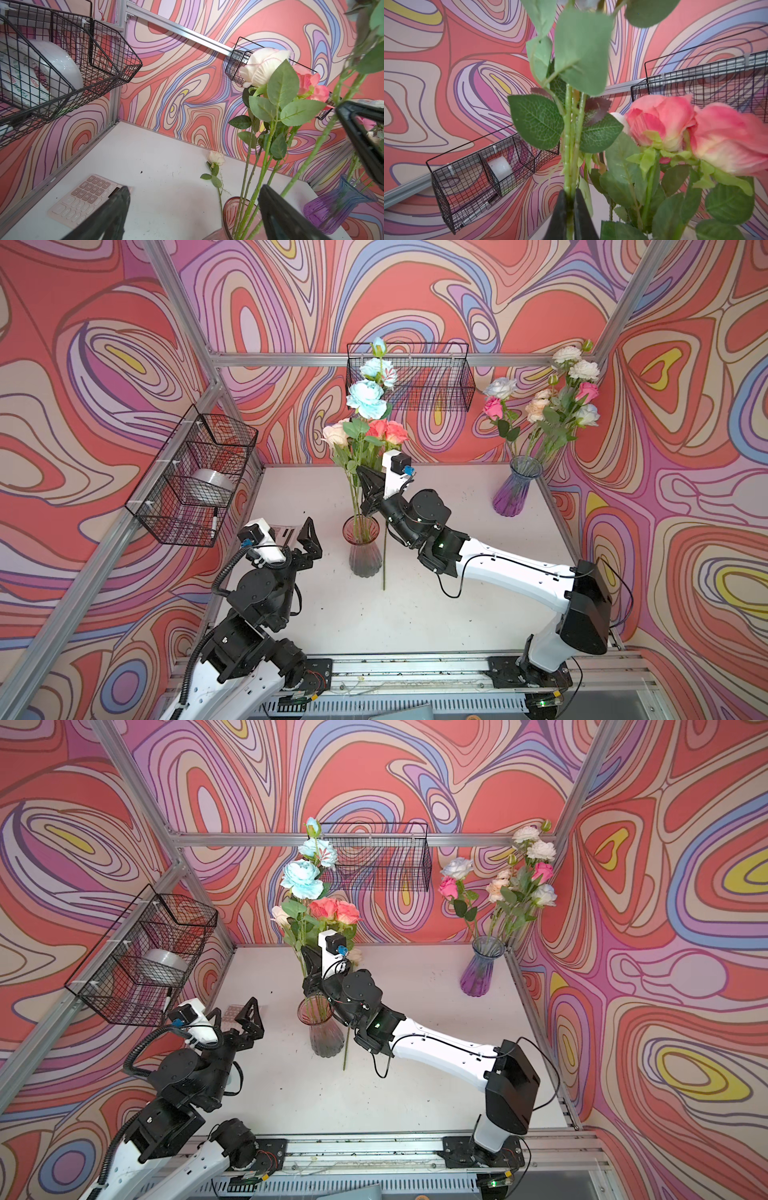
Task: Arrange the flowers into the vase
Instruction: 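Lower the light-blue peony stem into the pink-red vase with the right gripper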
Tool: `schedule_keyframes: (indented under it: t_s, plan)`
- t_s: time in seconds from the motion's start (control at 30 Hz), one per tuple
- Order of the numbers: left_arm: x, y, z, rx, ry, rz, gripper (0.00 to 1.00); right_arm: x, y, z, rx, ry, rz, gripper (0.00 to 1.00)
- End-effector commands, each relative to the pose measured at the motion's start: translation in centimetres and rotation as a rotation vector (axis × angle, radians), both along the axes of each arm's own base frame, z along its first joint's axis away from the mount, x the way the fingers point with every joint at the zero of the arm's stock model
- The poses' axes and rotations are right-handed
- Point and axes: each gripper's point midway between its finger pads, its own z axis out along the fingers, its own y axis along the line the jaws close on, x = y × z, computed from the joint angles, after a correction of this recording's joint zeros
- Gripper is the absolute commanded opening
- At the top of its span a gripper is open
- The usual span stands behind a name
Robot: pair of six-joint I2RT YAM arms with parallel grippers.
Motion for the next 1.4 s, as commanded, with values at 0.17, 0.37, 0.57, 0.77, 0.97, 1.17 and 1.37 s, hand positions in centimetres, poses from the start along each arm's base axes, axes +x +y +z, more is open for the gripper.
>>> schedule_keyframes:
  t_s: [0.17, 0.37, 0.57, 0.77, 0.97, 1.17, 1.37]
  plan:
    - [0.0, 0.1, 0.5, -0.018, -0.008, -0.004, 0.96, -1.5, 1.4, -2.2, -0.046, -0.059, 0.049, 0.0]
    - [0.2, -0.1, 0.2, -0.022, 0.0, -0.015, 0.97, -2.6, 2.1, -6.7, -0.167, -0.048, 0.046, 0.0]
    - [0.6, -0.4, -0.1, -0.02, 0.015, -0.02, 0.96, -2.5, 2.1, -9.4, -0.219, -0.006, 0.042, 0.0]
    - [0.9, -0.7, -0.5, -0.015, 0.03, -0.03, 0.96, -2.4, 2.5, -10.7, -0.263, 0.028, 0.054, 0.08]
    - [1.2, -1.0, -0.7, -0.014, 0.039, -0.035, 0.96, -3.2, 2.3, -11.7, -0.278, 0.061, 0.07, 0.17]
    - [1.5, -1.3, -1.0, -0.015, 0.054, -0.046, 0.96, -3.6, 2.0, -11.4, -0.28, 0.066, 0.063, 0.23]
    - [1.6, -1.2, -1.0, -0.016, 0.056, -0.044, 0.96, -4.6, 1.9, -10.4, -0.285, 0.064, 0.078, 0.24]
